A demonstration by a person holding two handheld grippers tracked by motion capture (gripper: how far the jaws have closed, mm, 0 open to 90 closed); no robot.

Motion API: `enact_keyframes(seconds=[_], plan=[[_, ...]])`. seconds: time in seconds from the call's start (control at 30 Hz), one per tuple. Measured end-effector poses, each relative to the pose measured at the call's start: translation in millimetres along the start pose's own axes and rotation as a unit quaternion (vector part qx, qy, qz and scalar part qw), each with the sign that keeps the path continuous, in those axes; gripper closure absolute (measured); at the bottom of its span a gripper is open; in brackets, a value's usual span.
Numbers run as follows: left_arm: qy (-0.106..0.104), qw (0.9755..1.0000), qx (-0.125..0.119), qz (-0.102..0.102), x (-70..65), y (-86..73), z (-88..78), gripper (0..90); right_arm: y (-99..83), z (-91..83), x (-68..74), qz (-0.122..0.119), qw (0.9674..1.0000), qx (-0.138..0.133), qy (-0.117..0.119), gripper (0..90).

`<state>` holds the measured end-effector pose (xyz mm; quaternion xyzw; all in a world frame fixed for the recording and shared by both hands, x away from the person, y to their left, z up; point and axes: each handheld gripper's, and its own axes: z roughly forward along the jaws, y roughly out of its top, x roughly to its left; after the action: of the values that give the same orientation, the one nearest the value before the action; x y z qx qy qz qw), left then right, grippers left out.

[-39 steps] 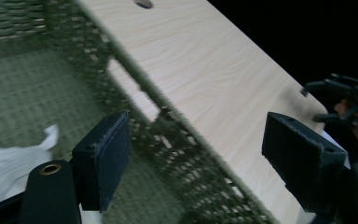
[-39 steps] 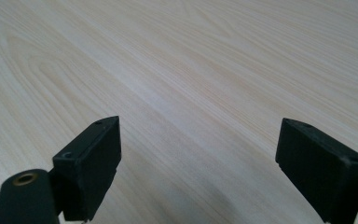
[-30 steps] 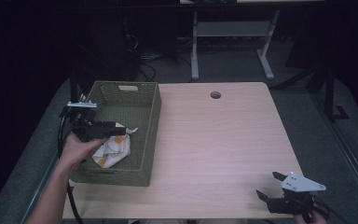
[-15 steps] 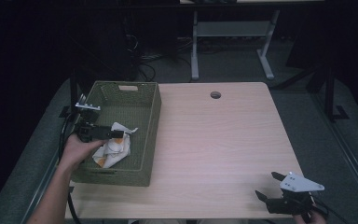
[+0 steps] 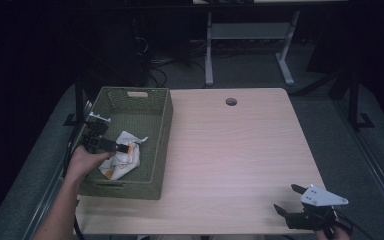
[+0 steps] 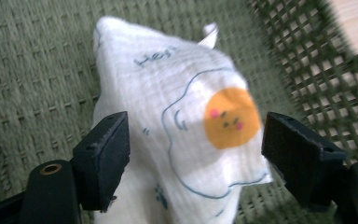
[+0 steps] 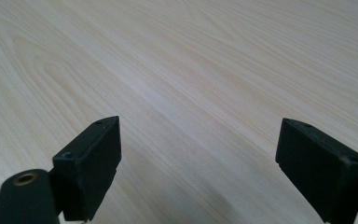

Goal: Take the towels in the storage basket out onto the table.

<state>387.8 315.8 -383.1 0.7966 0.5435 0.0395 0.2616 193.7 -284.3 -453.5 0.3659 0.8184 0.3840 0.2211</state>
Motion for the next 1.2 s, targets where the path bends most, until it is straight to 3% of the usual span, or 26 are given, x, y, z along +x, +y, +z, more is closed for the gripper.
enact_keyframes(seconds=[0.1, 0.23, 0.43, 0.6, 0.67, 0.7, 1.0, 1.2], plan=[[0.036, 0.9988, 0.034, 0.005, 0.4, -0.8, 9.9, 27.0, 0.2, -0.5, -0.1, 0.000, 1.0000, -0.002, 0.000, 13.8], [0.044, 0.9975, 0.055, 0.008, -0.1, -0.6, 14.0, 27.8, -0.3, 0.2, -0.3, 0.002, 1.0000, -0.001, 0.000, 13.9], [0.035, 0.9957, 0.086, 0.005, 0.4, 1.6, 24.7, 34.3, 0.5, 0.0, 0.7, 0.000, 1.0000, -0.001, 0.000, 13.9], [0.039, 0.9939, 0.101, 0.021, -2.2, 1.9, 30.2, 42.6, 0.5, 0.5, 0.7, 0.000, 1.0000, 0.000, 0.001, 13.9], [0.046, 0.9925, 0.110, 0.026, -3.4, 1.6, 33.2, 44.5, 0.2, 0.4, 0.1, -0.001, 1.0000, -0.001, 0.000, 13.9], [0.048, 0.9905, 0.124, 0.034, -5.2, 1.3, 36.9, 46.9, 0.0, 0.8, 0.0, 0.000, 1.0000, -0.001, 0.000, 13.8], [0.071, 0.9855, 0.143, 0.058, -15.5, 4.2, 43.4, 55.4, 0.2, 2.1, 0.8, 0.000, 1.0000, 0.001, 0.002, 13.9], [0.075, 0.9850, 0.147, 0.049, -16.1, 3.6, 46.7, 65.1, 0.7, 2.2, 1.9, -0.003, 1.0000, 0.000, 0.002, 13.8]])
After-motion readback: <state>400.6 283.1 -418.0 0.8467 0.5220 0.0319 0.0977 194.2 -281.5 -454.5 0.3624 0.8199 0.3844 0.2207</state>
